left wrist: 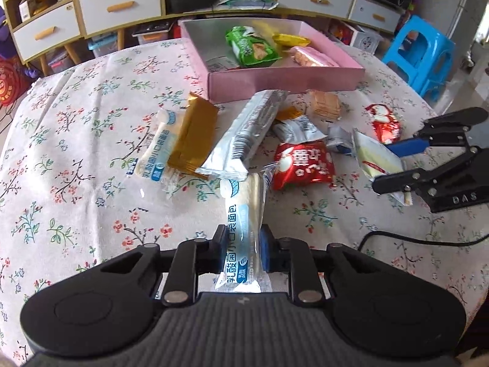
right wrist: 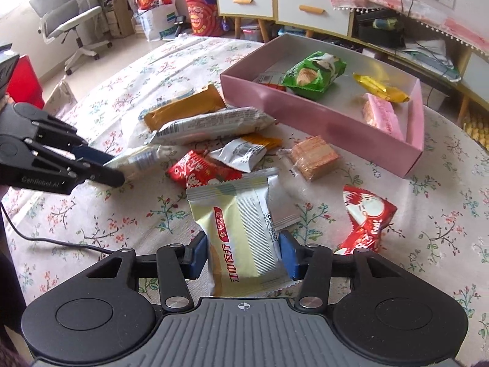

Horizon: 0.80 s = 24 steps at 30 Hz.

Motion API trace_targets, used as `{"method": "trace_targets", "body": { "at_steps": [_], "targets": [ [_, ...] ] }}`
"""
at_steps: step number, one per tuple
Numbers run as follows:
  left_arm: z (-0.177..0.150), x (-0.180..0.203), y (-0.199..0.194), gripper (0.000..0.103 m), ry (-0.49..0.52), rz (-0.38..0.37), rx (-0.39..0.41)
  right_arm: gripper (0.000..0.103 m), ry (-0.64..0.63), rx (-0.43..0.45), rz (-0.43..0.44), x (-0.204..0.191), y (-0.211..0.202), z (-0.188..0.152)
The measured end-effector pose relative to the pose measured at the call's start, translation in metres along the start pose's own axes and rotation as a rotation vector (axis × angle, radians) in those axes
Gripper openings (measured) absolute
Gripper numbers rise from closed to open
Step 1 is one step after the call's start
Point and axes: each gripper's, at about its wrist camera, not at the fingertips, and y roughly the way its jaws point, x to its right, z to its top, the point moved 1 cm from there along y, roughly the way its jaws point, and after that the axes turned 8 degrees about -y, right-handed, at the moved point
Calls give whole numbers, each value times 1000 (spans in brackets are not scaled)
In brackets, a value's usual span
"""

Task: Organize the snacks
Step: 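Close the right tool on the cream wafer packet, then carry the milk bar and wafer packet over the pink box with both tools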

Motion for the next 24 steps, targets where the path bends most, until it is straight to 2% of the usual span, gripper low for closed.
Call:
{"method": "trace_targets", "body": {
  "at_steps": [13,24],
  "targets": [
    [10,19,-14,19,-16,-112,33,48,85,51,-22,20,-16,13],
    [45,29,-18,19,-89,-95,123,48,276,112,-65,60,-20,43]
  ]
}}
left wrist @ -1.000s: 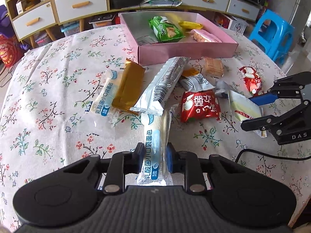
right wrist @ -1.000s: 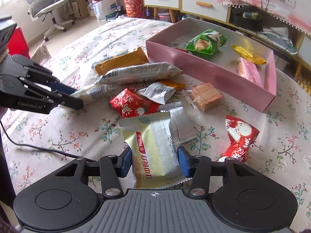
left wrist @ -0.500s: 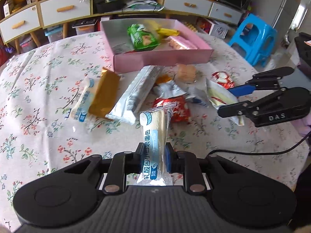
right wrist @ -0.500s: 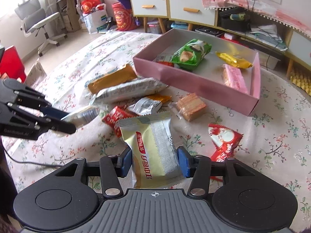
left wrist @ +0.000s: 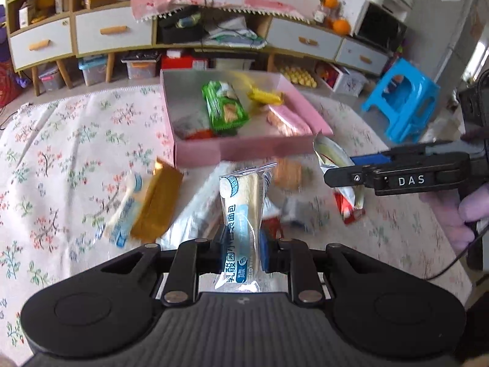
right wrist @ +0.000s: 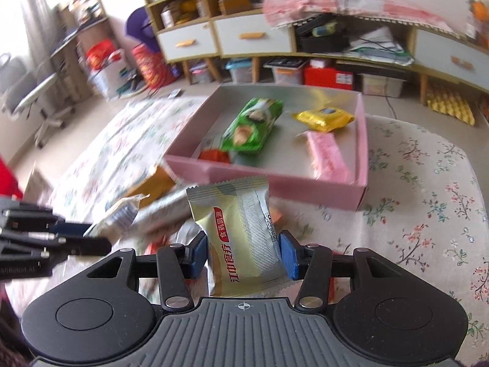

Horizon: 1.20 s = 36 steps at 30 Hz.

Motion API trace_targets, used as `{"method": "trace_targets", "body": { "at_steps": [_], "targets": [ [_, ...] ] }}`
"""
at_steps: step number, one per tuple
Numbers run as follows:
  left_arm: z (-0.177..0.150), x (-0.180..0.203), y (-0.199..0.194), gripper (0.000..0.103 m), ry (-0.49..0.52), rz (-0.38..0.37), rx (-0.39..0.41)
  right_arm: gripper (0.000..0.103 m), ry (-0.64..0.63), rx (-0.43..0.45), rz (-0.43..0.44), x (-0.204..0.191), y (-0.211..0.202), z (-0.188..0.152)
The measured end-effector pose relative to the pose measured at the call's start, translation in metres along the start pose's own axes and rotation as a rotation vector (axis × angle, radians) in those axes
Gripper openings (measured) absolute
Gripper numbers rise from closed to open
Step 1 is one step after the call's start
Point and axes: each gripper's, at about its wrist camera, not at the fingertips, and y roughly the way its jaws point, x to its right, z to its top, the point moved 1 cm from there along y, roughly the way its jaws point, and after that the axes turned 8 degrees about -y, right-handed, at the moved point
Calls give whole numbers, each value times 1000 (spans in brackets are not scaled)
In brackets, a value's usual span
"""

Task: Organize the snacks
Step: 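Carry the milk bar and wafer packet over the pink box with both tools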

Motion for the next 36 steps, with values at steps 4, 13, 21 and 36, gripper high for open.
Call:
{"method": "trace_targets", "body": {
  "at_steps": [4,13,21,36],
  "targets": [
    [16,1,8,19,-51,22,33,48,89,33,-8,11,6,14],
    [67,-2,43,19,-127,125,76,48,187,75,-13,30,30,44],
    [98,-1,78,19,-126,196,77,48,270,102,-15,63,56,45],
    [115,-1,116,20,-93,342,82,49,318,109,48,84,79,46]
  ]
}}
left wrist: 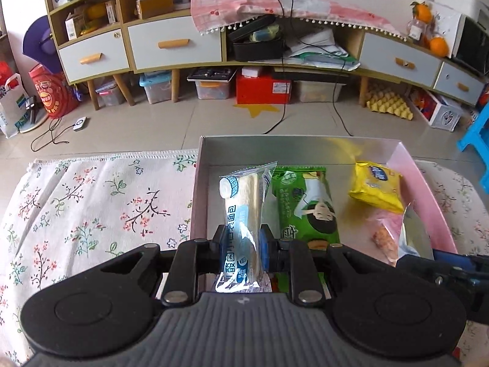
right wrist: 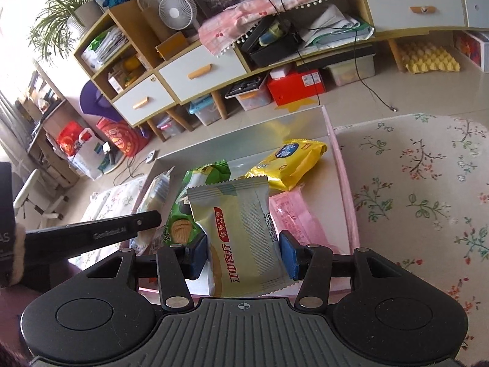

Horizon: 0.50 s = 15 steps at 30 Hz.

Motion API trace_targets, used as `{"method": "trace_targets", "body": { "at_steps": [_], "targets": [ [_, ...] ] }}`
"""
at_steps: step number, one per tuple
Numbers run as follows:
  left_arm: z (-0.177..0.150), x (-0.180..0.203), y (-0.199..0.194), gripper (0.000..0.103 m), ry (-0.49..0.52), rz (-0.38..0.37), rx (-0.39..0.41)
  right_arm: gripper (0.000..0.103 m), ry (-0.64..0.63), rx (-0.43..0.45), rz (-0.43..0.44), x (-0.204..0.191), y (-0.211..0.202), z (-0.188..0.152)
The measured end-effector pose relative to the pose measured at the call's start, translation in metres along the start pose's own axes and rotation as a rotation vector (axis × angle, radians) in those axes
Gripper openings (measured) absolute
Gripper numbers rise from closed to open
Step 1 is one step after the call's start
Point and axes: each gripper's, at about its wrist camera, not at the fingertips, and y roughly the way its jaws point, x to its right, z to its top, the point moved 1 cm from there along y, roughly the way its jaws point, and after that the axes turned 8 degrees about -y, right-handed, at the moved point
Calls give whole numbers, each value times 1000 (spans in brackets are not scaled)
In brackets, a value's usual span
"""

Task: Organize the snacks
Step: 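Carry the milk bar and wafer packet over the pink box with both tools, then open both tools to drop the snacks into the pink box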

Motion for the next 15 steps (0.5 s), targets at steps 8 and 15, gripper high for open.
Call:
{"method": "trace_targets", "body": {
  "at_steps": [8,15],
  "targets": [
    [1,7,-2,42,68,3,41,68,1,-5,5,0,4,1],
    [0,9,-9,60,106,5,55,71,-3,-11,6,-5,2,1]
  ]
}}
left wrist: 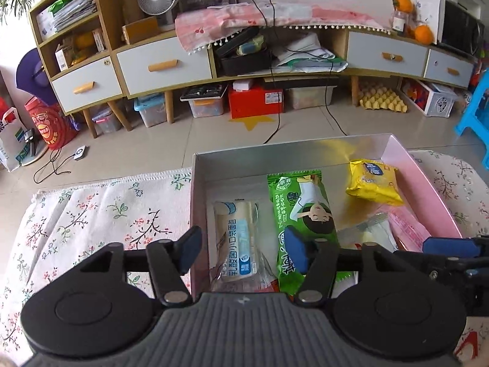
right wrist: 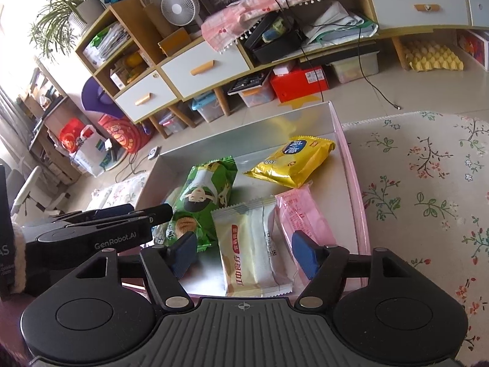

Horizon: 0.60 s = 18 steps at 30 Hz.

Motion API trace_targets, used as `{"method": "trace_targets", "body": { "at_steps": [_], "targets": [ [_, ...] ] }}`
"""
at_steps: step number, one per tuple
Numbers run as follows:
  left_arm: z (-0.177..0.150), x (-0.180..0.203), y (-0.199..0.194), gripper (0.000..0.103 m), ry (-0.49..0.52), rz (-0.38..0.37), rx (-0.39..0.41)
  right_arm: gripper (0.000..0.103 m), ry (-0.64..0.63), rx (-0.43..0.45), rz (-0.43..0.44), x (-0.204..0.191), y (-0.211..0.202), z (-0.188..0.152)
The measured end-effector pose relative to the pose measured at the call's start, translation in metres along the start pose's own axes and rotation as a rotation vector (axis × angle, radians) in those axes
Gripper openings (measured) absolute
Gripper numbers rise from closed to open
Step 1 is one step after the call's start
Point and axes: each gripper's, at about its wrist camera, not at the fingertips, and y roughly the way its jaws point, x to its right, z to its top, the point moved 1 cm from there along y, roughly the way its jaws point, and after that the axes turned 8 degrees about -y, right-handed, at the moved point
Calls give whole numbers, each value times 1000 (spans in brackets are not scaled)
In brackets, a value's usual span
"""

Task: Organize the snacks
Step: 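Open both tools to drop the snacks into the pink box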

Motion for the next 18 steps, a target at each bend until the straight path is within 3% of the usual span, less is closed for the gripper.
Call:
{"method": "trace_targets", "body": {
  "at_steps": [5,9,18],
  "targets": [
    [-1,-4,-9,75,1,-5,10,76,-2,3,-4,-6,-10,1],
    [-3,-11,-19,81,-28,-20,15,85,-8,24,-4,-13,-27,0],
    [-17,-27,-49,95,-71,-60,29,87,-25,16,-42,-29,-56,-5]
  ]
}}
